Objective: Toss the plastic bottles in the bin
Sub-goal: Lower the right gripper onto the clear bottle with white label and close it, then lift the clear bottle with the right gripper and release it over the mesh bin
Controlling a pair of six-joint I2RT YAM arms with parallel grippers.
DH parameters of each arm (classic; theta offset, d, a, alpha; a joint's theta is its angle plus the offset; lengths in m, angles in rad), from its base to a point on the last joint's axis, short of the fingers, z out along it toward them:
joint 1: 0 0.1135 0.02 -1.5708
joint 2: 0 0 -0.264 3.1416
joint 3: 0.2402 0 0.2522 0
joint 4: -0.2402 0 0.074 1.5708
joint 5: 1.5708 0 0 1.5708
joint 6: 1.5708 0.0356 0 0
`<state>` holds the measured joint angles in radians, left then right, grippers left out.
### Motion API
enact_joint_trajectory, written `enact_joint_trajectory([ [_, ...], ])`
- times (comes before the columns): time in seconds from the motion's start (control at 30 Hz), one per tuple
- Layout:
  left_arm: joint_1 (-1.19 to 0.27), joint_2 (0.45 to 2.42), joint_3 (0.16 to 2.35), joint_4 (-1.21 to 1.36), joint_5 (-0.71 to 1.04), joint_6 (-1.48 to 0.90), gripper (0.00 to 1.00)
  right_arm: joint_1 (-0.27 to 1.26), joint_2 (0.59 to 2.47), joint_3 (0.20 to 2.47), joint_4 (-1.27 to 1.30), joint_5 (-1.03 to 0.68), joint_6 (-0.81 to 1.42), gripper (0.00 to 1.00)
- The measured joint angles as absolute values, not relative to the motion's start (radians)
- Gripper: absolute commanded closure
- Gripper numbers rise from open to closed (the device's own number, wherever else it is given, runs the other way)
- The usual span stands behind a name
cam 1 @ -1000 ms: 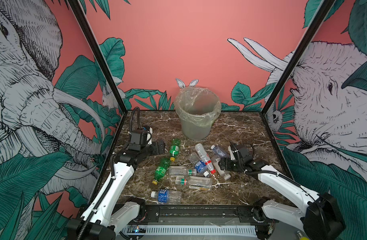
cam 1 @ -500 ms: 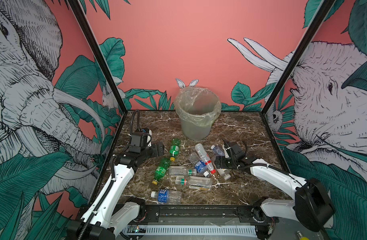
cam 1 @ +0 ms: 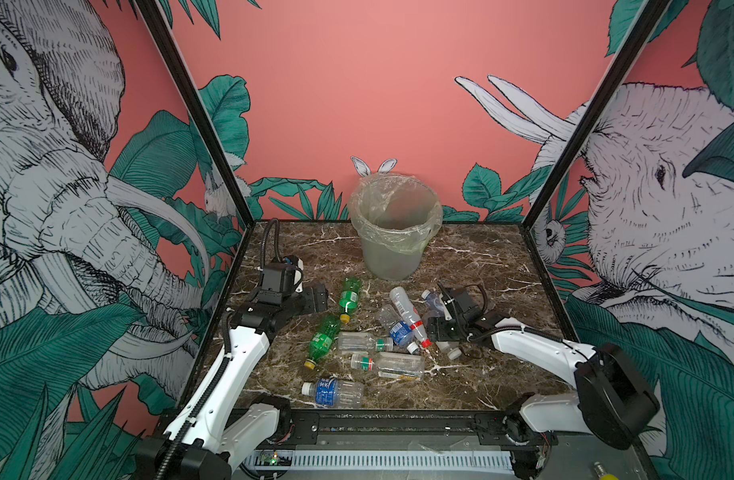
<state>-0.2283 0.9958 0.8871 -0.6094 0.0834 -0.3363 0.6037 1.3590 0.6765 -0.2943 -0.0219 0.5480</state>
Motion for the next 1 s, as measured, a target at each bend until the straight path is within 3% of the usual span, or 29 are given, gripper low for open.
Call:
enact_joint_trajectory([
  [0.33,-0.224,0.995,0.873,-0.601,0.060,-0.329,0.01,0.614,1.414,0.674,-0.247,-0.009,0.529,0.31],
  [0.5,-0.221,0.996,0.848,-0.593,0.062,-0.338,0.01,0.614,1.417,0.674,-0.237,-0.005,0.523,0.45],
  [1.0,-0.221,1.005,0.846,-0.570,0.086,-0.369,0.01,0.616,1.215,0.641,-0.224,-0.022,0.562,0.48],
])
